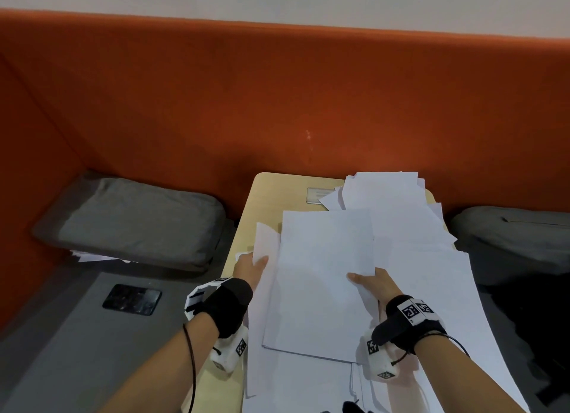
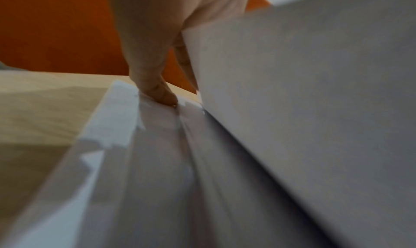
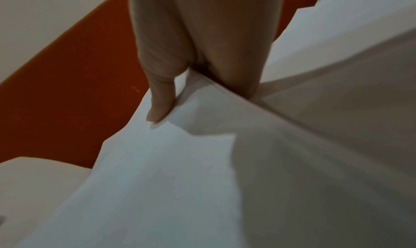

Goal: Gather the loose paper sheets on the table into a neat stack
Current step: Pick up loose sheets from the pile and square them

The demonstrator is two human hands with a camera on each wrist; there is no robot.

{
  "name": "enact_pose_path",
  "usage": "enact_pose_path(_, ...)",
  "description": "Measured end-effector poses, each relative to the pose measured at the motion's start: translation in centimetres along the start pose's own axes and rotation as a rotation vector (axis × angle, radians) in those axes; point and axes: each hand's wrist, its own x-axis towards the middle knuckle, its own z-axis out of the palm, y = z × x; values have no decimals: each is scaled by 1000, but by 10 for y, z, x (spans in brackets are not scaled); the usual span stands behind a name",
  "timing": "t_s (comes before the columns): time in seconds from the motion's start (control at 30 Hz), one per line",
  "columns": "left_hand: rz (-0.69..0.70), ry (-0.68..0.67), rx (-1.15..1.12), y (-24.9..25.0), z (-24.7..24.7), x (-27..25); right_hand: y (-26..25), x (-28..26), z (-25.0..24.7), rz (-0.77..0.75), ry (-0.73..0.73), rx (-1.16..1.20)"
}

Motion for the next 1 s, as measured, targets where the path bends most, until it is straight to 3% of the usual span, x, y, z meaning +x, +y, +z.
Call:
enact_pose_path(0.23,12,0,99,4,-3,-2,1,-2,0,-22,7,29)
enact_pose_path(0.47,135,11,417,3,8,-12,4,0,0,-36,8,38)
enact_pose_path(0.8,196,-4,518,4,12,-18,6,2,-1,-20,17,27)
enact_pose_path(1.0,217,9,456,-1,13,-21,5,1,-1,-27,4,52)
